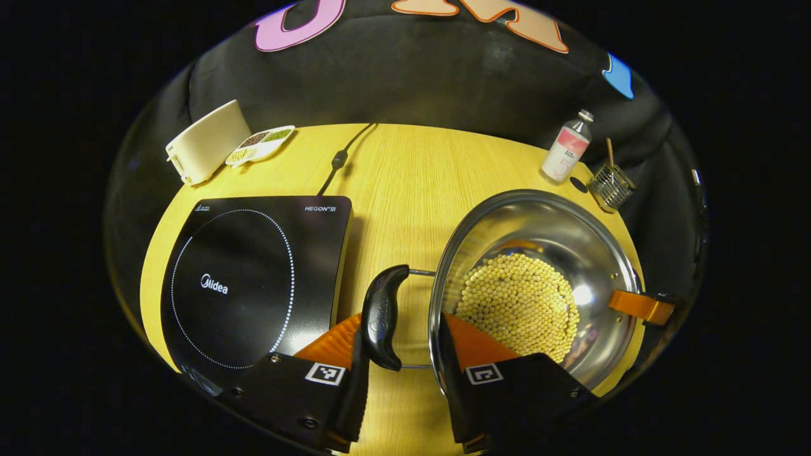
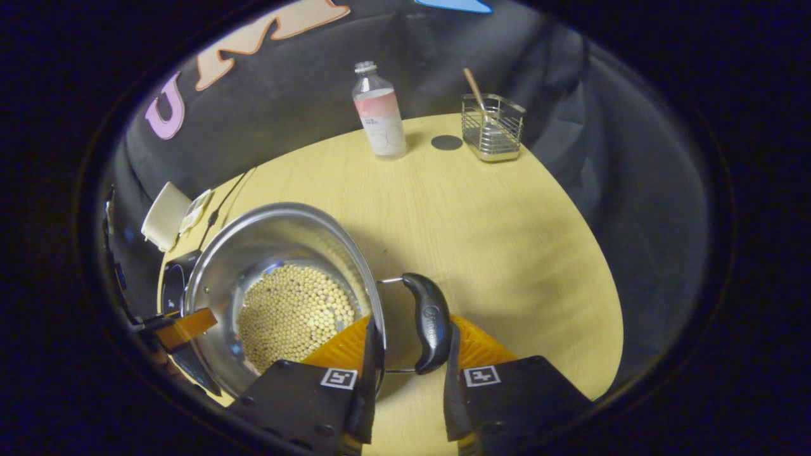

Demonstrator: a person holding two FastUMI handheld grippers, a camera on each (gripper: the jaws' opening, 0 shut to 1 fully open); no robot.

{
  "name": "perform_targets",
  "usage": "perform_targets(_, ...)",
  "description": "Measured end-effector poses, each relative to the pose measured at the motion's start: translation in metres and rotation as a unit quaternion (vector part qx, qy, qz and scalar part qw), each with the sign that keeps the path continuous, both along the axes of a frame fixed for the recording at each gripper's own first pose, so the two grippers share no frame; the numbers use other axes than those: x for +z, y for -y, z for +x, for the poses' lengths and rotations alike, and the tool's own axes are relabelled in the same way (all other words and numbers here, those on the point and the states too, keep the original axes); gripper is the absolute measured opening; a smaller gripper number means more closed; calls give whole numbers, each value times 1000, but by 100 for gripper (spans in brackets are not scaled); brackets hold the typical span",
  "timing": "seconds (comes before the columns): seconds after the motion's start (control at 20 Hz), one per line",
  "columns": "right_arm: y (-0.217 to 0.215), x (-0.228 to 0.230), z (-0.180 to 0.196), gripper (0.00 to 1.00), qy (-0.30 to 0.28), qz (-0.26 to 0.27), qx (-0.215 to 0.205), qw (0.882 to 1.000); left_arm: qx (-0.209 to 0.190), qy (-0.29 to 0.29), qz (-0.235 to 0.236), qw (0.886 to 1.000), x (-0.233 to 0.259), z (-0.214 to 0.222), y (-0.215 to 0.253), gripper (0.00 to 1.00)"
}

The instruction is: First push the handle of the pot to place it horizontally, then grasp the pot with both hands and set it on the induction cooktop.

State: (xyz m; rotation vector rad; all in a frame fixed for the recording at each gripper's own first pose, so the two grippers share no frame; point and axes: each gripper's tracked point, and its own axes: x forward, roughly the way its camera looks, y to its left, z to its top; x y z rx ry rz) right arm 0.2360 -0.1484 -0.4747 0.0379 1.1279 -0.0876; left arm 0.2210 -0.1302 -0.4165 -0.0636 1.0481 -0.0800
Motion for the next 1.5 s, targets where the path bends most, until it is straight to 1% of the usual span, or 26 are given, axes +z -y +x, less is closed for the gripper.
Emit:
perform_targets(0.1, -1, 12, -6, 46, 16, 1, 0, 1000, 7, 6, -5, 1000, 9, -5, 1, 53)
perform_targets(0.15, -2, 20, -4, 38, 26, 1, 1, 1000, 9, 18, -7, 1000, 14, -3, 0, 53)
perform_targets(0.2, -3, 25, -3, 43, 28, 2, 3, 1000, 8, 25, -7, 1000, 20, -3, -2, 54)
perform_targets(0.25, -5, 27, -4, 37, 28, 3, 2, 1000, 6, 25, -4, 1000, 24, -5, -4, 53)
perform_targets(0.4, -19, 40, -16, 37, 28, 7, 7, 1000, 14, 19, 1, 1000, 37, -18, -19, 53)
perform_targets(0.45, -26, 45, -19, 43, 33, 7, 12, 999, 19, 21, 0, 1000, 42, -22, -26, 53)
perform_targets(0.5, -34, 50, -23, 37, 34, 7, 16, 999, 21, 24, -1, 999, 46, -24, -33, 53)
perform_targets(0.6, -48, 57, -31, 37, 36, 4, 15, 999, 22, 24, -2, 999, 51, -31, -49, 53)
perform_targets(0.65, -58, 61, -37, 37, 39, 0, 16, 999, 21, 25, -5, 999, 54, -33, -59, 53)
perform_targets(0.7, -68, 66, -42, 43, 42, -4, 17, 999, 19, 29, -8, 999, 58, -35, -68, 53)
perform_targets(0.9, -111, 81, -65, 43, 51, -17, 5, 999, 2, 40, -21, 999, 69, -37, -110, 53)
perform_targets(1.05, -146, 90, -81, 43, 59, -32, -5, 998, -6, 36, -40, 999, 71, -41, -139, 53)
perform_targets(1.25, -191, 96, -97, 43, 69, -40, -13, 997, -15, 40, -47, 998, 76, -42, -182, 53)
perform_targets(1.5, -238, 98, -104, 43, 67, -37, -2, 997, -10, 43, -45, 998, 81, -43, -225, 53)
